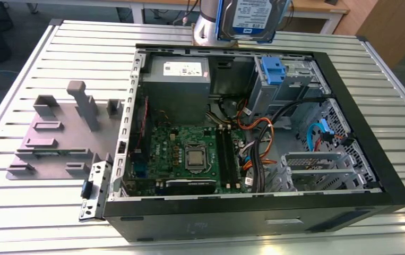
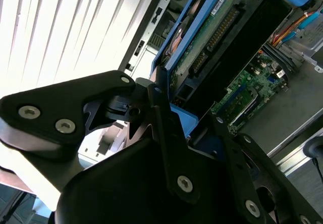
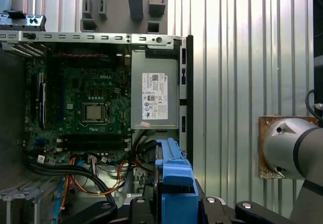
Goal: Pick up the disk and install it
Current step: 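Pick up the disk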
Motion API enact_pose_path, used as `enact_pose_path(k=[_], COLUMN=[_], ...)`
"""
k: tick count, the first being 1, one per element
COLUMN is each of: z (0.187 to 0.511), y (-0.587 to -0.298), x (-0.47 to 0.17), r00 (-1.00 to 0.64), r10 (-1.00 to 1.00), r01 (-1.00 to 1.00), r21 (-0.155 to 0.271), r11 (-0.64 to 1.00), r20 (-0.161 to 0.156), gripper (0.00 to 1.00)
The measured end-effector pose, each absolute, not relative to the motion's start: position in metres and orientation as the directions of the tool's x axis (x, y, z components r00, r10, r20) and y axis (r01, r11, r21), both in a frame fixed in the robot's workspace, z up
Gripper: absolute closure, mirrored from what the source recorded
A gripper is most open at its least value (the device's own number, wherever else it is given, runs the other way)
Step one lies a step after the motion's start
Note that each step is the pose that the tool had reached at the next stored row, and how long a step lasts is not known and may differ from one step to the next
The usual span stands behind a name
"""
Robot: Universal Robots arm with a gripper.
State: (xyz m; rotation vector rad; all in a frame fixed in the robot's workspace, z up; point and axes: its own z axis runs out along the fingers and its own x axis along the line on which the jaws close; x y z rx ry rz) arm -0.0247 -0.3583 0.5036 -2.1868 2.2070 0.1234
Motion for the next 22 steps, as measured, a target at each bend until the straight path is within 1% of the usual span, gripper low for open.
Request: enact_pose_path(k=[22], z=[0.5036], y=[-0.3583], x=[-0.019], r00=[-0.01], r10=[-0.997], r01=[-0.999], r21=[0.034], r11=[0.008], r20=[-0.079], gripper=[0.63])
